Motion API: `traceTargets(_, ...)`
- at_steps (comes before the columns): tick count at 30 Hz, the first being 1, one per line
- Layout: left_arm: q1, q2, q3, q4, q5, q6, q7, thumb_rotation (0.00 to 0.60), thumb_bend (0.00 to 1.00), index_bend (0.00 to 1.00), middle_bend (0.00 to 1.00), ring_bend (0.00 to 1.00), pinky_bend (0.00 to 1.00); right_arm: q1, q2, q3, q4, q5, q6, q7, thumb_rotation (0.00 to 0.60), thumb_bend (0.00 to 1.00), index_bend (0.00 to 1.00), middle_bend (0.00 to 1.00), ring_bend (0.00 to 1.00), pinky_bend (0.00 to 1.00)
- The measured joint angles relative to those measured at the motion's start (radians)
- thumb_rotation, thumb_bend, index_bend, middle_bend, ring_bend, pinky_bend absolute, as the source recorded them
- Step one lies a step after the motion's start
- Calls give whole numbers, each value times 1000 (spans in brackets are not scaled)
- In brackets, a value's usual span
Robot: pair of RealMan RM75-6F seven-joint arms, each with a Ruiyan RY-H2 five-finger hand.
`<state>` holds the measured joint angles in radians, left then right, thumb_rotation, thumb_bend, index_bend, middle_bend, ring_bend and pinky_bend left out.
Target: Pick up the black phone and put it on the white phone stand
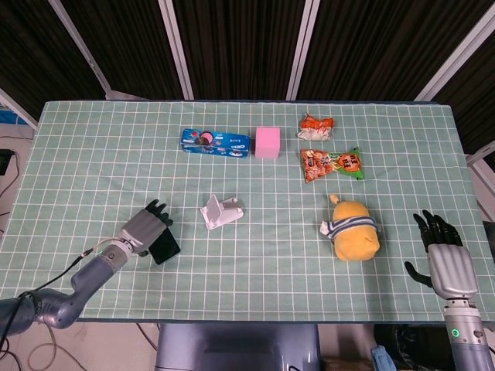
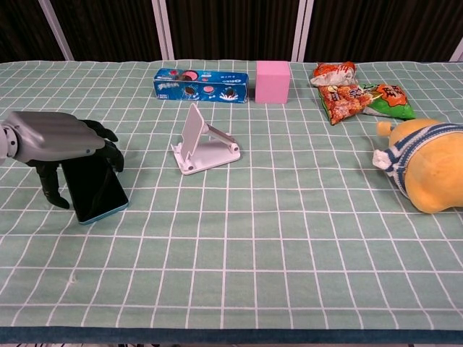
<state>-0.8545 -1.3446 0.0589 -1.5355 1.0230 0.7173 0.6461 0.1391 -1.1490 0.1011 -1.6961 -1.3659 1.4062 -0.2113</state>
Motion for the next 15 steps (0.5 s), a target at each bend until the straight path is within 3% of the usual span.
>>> traceTargets(8, 0, -4, 11, 7, 7, 6, -16, 600, 95, 263, 276, 0, 0, 0, 0, 0, 0, 0, 1, 1, 600, 425, 7, 0, 0, 140)
traceTargets(15, 3, -13, 18, 13, 18, 15, -28, 600, 245, 387, 428, 23, 0, -1, 0, 0, 0, -1, 1, 2, 600, 425, 8, 0, 0, 140)
